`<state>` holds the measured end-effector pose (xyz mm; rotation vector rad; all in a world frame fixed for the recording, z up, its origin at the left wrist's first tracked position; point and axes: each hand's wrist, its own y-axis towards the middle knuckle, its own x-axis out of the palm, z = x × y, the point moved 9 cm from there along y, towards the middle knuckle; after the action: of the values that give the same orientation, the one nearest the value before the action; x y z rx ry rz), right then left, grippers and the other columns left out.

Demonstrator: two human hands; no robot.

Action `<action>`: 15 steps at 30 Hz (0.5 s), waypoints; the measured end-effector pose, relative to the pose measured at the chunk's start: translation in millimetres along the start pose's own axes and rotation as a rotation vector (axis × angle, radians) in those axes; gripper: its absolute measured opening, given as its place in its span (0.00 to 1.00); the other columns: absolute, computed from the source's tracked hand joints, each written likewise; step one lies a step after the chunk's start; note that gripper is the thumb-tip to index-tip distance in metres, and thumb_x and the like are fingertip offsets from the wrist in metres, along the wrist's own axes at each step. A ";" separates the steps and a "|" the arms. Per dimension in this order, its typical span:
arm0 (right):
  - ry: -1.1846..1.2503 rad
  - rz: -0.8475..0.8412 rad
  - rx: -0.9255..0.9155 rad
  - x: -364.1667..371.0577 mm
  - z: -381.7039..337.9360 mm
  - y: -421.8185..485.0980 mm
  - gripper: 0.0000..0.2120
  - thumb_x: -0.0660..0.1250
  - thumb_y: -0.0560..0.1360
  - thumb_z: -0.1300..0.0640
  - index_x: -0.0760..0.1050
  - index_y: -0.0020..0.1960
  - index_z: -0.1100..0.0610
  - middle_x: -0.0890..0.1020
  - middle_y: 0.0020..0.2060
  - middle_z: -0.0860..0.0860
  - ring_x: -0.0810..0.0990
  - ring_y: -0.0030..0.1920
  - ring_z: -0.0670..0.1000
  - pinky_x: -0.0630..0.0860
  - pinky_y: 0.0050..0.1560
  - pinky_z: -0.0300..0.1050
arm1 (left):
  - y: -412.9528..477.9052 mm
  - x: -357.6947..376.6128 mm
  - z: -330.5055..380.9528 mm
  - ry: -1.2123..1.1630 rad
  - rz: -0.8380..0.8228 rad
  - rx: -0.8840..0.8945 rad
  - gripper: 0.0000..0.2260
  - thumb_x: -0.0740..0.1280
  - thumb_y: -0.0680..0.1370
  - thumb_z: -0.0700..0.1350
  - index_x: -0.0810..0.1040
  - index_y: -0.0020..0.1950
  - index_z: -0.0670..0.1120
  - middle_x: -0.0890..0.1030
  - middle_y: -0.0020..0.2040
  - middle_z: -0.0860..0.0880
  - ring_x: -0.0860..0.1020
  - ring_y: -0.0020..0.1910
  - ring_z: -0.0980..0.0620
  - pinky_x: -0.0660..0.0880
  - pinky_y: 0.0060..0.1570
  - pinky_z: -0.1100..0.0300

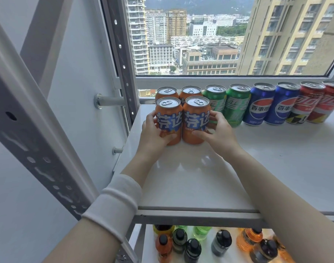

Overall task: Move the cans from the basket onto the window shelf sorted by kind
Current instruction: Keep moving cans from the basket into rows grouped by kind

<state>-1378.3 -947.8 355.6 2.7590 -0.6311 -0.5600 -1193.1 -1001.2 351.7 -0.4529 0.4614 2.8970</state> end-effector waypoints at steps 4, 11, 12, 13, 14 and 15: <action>-0.004 -0.018 0.009 0.9 -0.7 -0.1 0.33 0.76 0.65 0.63 0.66 0.66 0.61 0.74 0.57 0.52 0.75 0.56 0.50 0.73 0.55 0.39 | 0.7 0.7 -5.3 -0.006 -0.014 -0.020 0.36 0.74 0.68 0.38 0.60 0.71 0.48 0.68 0.67 0.45 0.70 0.60 0.54 0.71 0.63 0.52; 0.046 -0.032 0.023 1.7 -3.1 -1.7 0.32 0.75 0.66 0.65 0.65 0.66 0.60 0.74 0.50 0.45 0.75 0.53 0.47 0.75 0.47 0.31 | 2.0 2.2 -7.1 0.029 0.044 -0.010 0.37 0.77 0.65 0.42 0.61 0.69 0.48 0.68 0.65 0.46 0.68 0.65 0.49 0.70 0.64 0.50; 0.051 -0.027 0.026 1.6 -2.3 -1.6 0.32 0.75 0.65 0.65 0.65 0.66 0.61 0.74 0.50 0.46 0.75 0.53 0.47 0.75 0.47 0.31 | 2.5 2.3 -7.2 0.027 0.056 -0.010 0.37 0.77 0.65 0.41 0.61 0.68 0.48 0.68 0.64 0.46 0.68 0.65 0.48 0.70 0.64 0.49; 0.050 -0.018 0.028 1.1 -1.6 -1.4 0.32 0.75 0.65 0.65 0.66 0.65 0.61 0.74 0.51 0.47 0.75 0.53 0.47 0.75 0.46 0.30 | 3.2 2.3 -7.5 0.024 0.063 -0.009 0.36 0.77 0.65 0.41 0.61 0.68 0.48 0.68 0.64 0.46 0.68 0.64 0.47 0.70 0.64 0.48; 0.042 -0.007 0.025 0.6 -1.5 -1.3 0.32 0.76 0.65 0.65 0.66 0.65 0.61 0.74 0.52 0.49 0.74 0.53 0.47 0.75 0.45 0.29 | 3.8 2.3 -7.8 0.025 0.067 -0.008 0.36 0.77 0.65 0.41 0.62 0.68 0.48 0.68 0.63 0.46 0.69 0.64 0.47 0.70 0.63 0.48; 0.028 0.006 0.018 -0.2 -2.2 -1.3 0.32 0.76 0.65 0.65 0.66 0.65 0.62 0.74 0.53 0.50 0.74 0.52 0.46 0.74 0.44 0.26 | 4.4 2.4 -8.3 0.028 0.065 -0.008 0.36 0.77 0.65 0.41 0.62 0.67 0.48 0.68 0.63 0.46 0.69 0.64 0.48 0.70 0.63 0.48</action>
<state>-1377.1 -946.3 357.1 2.7758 -0.6411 -0.5153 -1194.1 -1007.7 344.6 -0.4896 0.4770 2.9596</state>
